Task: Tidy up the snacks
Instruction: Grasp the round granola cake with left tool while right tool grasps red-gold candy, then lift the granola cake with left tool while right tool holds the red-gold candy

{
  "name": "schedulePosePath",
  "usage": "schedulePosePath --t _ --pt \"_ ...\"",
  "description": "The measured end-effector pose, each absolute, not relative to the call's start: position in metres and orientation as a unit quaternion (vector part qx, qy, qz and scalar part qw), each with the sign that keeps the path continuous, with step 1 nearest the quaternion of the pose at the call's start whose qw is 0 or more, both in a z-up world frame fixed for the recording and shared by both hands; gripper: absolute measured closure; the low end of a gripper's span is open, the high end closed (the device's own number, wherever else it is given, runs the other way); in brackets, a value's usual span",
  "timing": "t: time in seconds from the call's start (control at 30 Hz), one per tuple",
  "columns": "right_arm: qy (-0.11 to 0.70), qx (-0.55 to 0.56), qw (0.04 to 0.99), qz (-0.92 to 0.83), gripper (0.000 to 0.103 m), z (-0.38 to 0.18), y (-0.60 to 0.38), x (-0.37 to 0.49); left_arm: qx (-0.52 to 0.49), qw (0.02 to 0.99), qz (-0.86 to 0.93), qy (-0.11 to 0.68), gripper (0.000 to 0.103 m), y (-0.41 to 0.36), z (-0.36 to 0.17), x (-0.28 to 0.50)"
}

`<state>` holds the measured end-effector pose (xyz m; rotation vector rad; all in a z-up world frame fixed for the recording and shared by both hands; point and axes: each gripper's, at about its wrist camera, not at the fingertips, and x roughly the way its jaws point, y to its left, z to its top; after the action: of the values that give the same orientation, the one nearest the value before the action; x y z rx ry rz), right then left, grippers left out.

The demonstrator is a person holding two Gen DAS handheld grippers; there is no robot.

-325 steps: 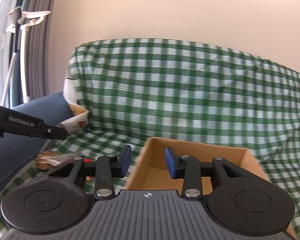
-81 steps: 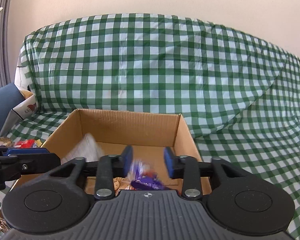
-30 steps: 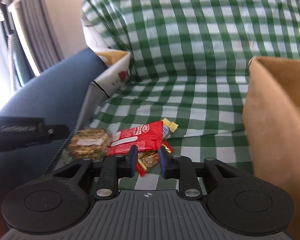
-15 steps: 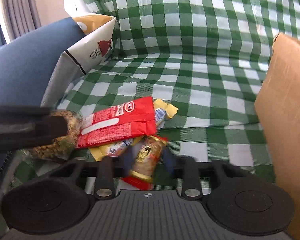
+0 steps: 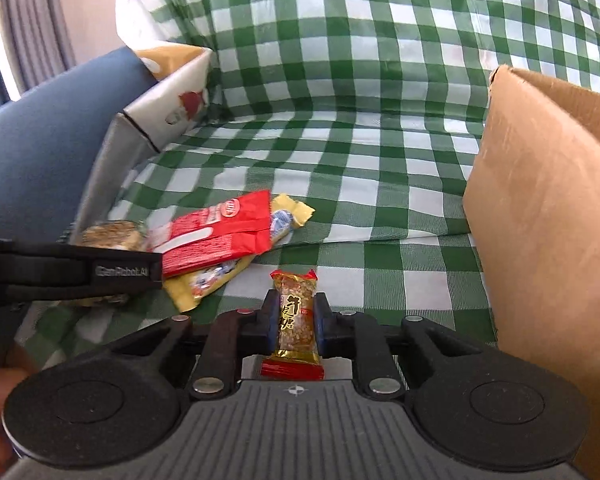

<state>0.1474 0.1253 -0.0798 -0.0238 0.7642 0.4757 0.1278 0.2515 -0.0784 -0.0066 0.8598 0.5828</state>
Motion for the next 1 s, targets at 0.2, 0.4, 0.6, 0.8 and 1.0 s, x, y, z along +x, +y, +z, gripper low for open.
schedulePosePath --t 0.2,0.4,0.6,0.8,1.0 --pt "0.367 -0.029 0.887 0.277 0.085 -0.057 0.112 0.103 -0.010 0.894 0.246 0.374 0.075 0.239 -0.055 0.101" --pt "0.358 -0.070 0.872 0.327 0.085 -0.041 0.086 0.062 -0.055 0.911 0.213 0.348 0.082 0.234 -0.033 0.063" --pt "0.349 -0.081 0.868 0.345 0.085 -0.034 0.060 0.029 -0.163 0.929 0.133 0.306 0.089 0.236 -0.006 0.017" --pt "0.350 -0.096 0.859 0.362 0.085 -0.045 0.038 0.010 -0.219 0.910 0.049 0.349 0.103 0.230 -0.009 0.008" --pt "0.360 -0.111 0.852 0.364 0.085 -0.059 0.029 0.003 -0.212 0.892 0.071 0.393 0.087 0.222 -0.020 0.009"
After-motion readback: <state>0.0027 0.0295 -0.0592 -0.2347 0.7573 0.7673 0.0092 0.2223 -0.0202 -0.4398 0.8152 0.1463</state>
